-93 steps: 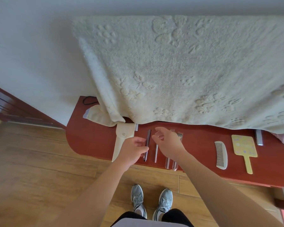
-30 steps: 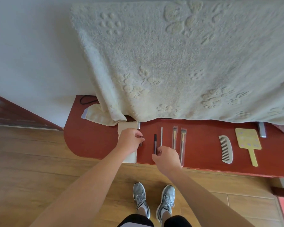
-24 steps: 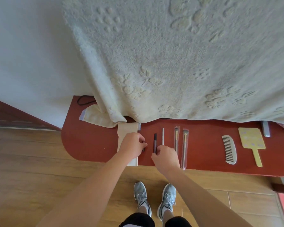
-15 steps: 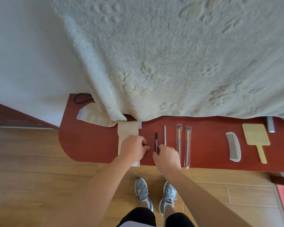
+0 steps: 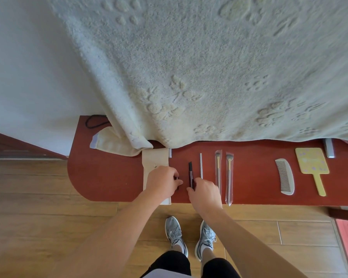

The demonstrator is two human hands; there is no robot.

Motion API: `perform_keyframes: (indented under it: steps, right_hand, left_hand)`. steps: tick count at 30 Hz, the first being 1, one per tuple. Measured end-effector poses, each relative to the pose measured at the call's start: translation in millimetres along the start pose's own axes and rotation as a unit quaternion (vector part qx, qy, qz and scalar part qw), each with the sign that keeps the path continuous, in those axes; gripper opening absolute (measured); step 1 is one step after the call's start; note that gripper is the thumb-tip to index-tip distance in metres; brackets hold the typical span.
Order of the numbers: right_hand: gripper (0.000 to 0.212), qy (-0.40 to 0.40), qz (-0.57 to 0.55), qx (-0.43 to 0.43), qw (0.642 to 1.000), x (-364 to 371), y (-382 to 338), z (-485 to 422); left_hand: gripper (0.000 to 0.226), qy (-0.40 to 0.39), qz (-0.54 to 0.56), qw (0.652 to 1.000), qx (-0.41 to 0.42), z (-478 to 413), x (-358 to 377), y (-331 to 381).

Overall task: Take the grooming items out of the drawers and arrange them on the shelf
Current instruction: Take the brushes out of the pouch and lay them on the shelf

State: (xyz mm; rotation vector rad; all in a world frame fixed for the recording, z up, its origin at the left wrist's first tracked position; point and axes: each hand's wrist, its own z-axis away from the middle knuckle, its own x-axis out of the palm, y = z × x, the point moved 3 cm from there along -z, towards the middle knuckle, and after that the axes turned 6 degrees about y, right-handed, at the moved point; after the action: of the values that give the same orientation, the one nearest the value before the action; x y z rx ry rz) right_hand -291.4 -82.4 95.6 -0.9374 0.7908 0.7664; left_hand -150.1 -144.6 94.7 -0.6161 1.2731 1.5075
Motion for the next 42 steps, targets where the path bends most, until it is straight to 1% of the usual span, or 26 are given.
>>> perform_keyframes:
  steps: [4, 7, 11, 14, 16, 21, 25, 30, 33, 38, 42]
  right_hand:
    - [0.025, 0.001, -0.007, 0.002, 1.0, 0, 0, 1]
    - [0.023, 0.003, -0.005, 0.003, 1.0, -4, -1, 2]
    - [0.022, 0.024, -0.002, -0.003, 1.0, -13, 1, 1]
    - [0.023, 0.045, -0.02, 0.001, 0.999, -22, 5, -2]
    - [0.023, 0.05, -0.012, 0.012, 0.999, -28, 9, -6]
    - [0.021, 0.044, 0.028, 0.024, 0.998, -30, 13, -15]
    - [0.018, 0.028, 0.03, 0.034, 0.999, -24, 13, -19]
    - [0.013, 0.015, 0.005, 0.047, 0.999, -24, 13, -19]
    - [0.009, 0.024, -0.024, 0.034, 0.999, -30, 14, -15]
    - [0.022, 0.06, -0.077, 0.01, 0.995, -38, 13, 0]
    - [0.019, 0.066, -0.108, 0.007, 0.992, -45, 12, 13]
  left_hand:
    - [0.034, -0.003, 0.004, 1.0, 0.0, 2, -2, 1]
    - [0.035, -0.003, 0.012, 1.0, -0.005, 3, -6, 3]
    - [0.035, -0.004, 0.029, 0.999, -0.019, 3, -11, 4]
    - [0.033, 0.009, 0.048, 0.998, -0.025, 2, -17, 5]
    - [0.031, 0.02, 0.059, 0.998, -0.03, 3, -22, 6]
    - [0.026, 0.044, 0.082, 0.995, -0.029, 6, -31, 6]
    - [0.024, 0.052, 0.085, 0.994, -0.032, 7, -35, 4]
    - [0.024, 0.046, 0.102, 0.993, -0.045, 6, -36, 3]
    - [0.024, 0.046, 0.146, 0.986, -0.058, 2, -37, 7]
    - [0.026, 0.047, 0.215, 0.973, -0.07, -8, -44, 33]
    - [0.029, 0.038, 0.246, 0.966, -0.066, -14, -48, 59]
